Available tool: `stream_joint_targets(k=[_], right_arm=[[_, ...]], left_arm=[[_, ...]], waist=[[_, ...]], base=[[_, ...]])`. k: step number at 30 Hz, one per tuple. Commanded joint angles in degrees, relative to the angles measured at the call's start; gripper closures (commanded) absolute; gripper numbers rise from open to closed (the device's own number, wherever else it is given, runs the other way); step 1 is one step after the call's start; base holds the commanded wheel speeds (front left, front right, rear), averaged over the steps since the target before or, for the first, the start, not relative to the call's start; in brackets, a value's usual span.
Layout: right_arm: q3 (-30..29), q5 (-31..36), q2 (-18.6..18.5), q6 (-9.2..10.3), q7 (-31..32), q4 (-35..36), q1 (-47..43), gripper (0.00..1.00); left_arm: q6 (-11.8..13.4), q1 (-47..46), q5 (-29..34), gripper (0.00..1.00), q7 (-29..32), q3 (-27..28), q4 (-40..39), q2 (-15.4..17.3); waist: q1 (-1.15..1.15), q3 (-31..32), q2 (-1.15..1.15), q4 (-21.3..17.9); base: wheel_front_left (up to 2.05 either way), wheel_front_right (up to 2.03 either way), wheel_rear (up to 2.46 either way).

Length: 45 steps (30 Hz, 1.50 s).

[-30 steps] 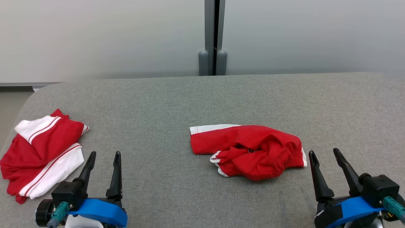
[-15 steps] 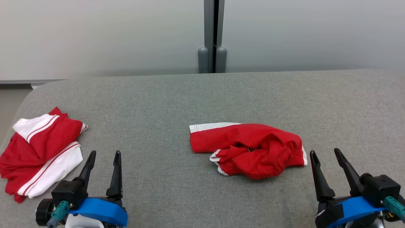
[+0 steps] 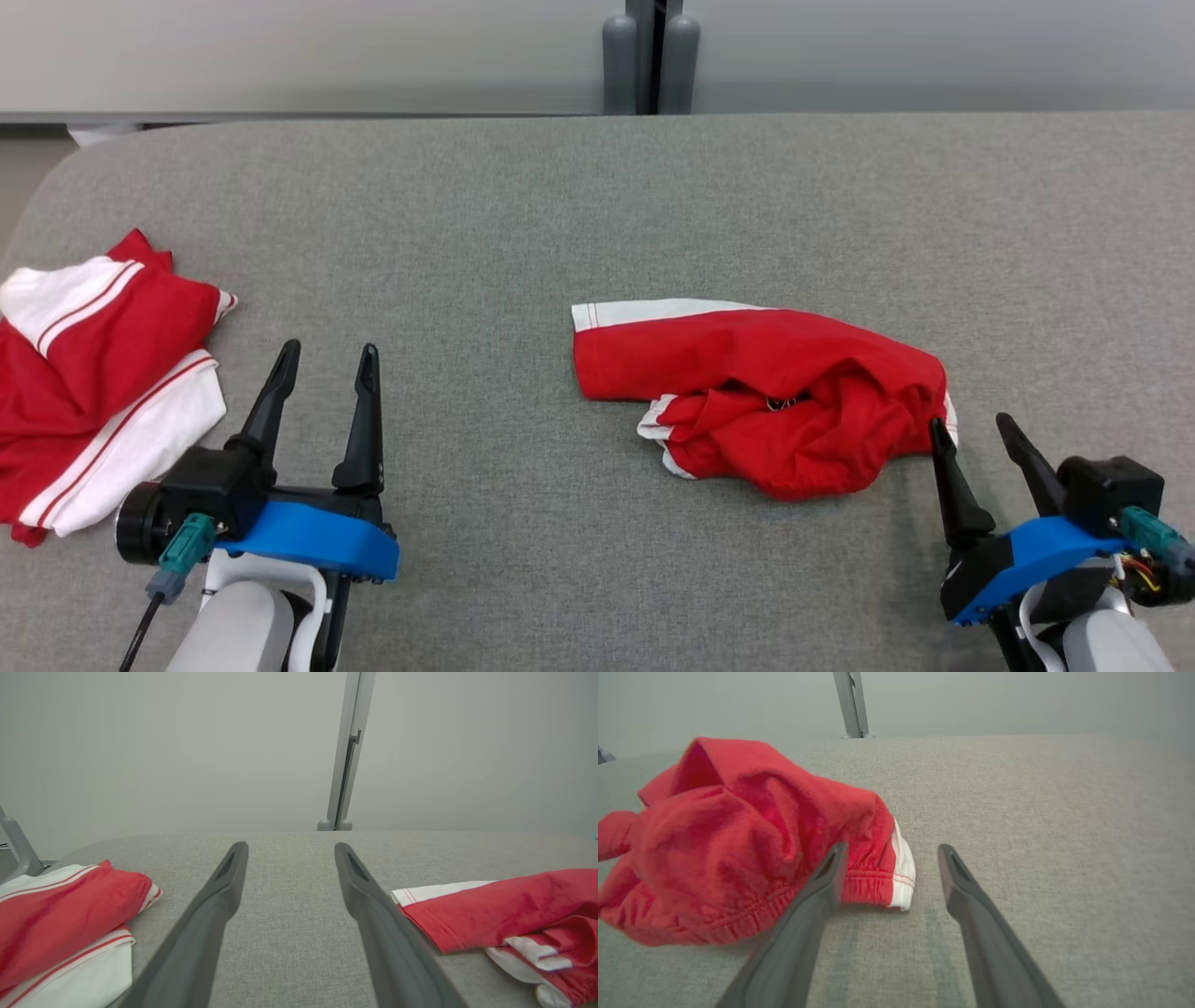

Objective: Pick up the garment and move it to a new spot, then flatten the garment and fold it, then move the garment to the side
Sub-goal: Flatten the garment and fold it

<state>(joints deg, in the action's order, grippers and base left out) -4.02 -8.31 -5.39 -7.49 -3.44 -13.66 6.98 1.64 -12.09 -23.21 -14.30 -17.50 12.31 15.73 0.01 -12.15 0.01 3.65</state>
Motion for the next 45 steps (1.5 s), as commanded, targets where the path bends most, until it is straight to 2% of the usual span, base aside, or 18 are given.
stream_joint_targets(k=[1,7,8,9,10,17,22,25,30,34,41,45], right_arm=[[0.2,-0.7,-0.6,-0.01,-0.3,-1.6,1.8,0.0],[2.5,-4.1,-2.0,-0.01,0.7,-12.3,7.9,0.0],[3.1,-4.8,-2.3,-0.01,1.1,-13.7,8.6,0.35],[3.4,-5.5,-2.4,-0.01,1.2,-14.9,9.1,0.63],[3.8,-6.0,-2.6,-0.01,1.1,-15.6,9.4,1.0],[3.5,-7.7,-5.8,0.0,-2.3,-14.1,13.8,1.0],[4.6,-4.8,-7.5,0.0,-5.2,-6.9,16.8,1.0],[8.0,-2.6,-7.5,0.0,-5.3,-0.8,16.9,1.0],[16.0,-1.9,-8.1,-0.01,0.6,6.1,10.7,1.0],[19.0,-2.6,-8.0,-0.01,5.1,7.9,3.8,1.0],[17.7,-3.7,-6.2,-0.01,8.9,5.5,-5.6,1.0],[15.6,-3.7,-4.6,-0.01,7.8,3.9,-7.7,1.0]], left_arm=[[-0.1,-1.4,0.4,0.0,-0.4,0.0,-0.3,-0.2],[-0.4,-3.3,1.2,0.0,-0.7,0.1,-0.3,-0.8],[-0.4,-3.4,1.2,0.0,-0.7,0.1,-0.2,-0.8],[-0.5,-3.5,1.2,0.0,-0.8,0.2,-0.1,-0.9],[-0.5,-3.6,1.4,0.0,-0.8,0.2,0.0,-0.9],[-0.6,-4.0,1.7,0.0,-0.9,0.7,0.4,-1.4],[-0.6,-3.5,2.1,0.0,-0.9,1.2,0.3,-1.8],[-0.5,-3.0,2.2,0.0,-0.9,1.5,0.1,-1.9],[-0.9,-2.8,2.5,0.0,-0.9,1.6,0.1,-2.4],[-1.2,-2.6,2.6,0.0,-0.9,1.8,0.4,-2.8],[-1.5,-1.6,2.7,0.0,-1.0,2.0,1.6,-3.2],[-1.5,-1.2,2.7,0.0,-1.0,2.1,2.4,-3.4]], waist=[[-0.01,-2.1,-0.01,1.4],[-0.01,-4.8,-0.01,1.9],[-0.01,-4.9,-0.01,1.9],[-0.01,-5.0,-0.01,1.9],[-0.01,-5.0,-0.01,1.9],[-0.01,-4.5,-0.01,1.6],[-0.01,-3.6,-0.01,1.0],[-0.01,-3.2,-0.01,0.4],[-0.01,-3.0,-0.01,0.0],[-0.01,-2.8,-0.01,-0.2],[-0.01,-1.4,-0.01,-0.6],[-0.01,-0.5,-0.01,-0.6]], base=[[0.0,0.0,0.0],[0.0,0.0,0.0],[0.0,0.0,0.0],[0.0,0.0,0.0],[0.0,0.0,0.0],[0.0,0.0,0.0],[0.0,0.0,0.0],[0.0,0.0,0.0],[0.0,0.0,0.0],[0.0,0.0,0.0],[0.0,0.0,0.0],[0.0,0.0,0.0]])
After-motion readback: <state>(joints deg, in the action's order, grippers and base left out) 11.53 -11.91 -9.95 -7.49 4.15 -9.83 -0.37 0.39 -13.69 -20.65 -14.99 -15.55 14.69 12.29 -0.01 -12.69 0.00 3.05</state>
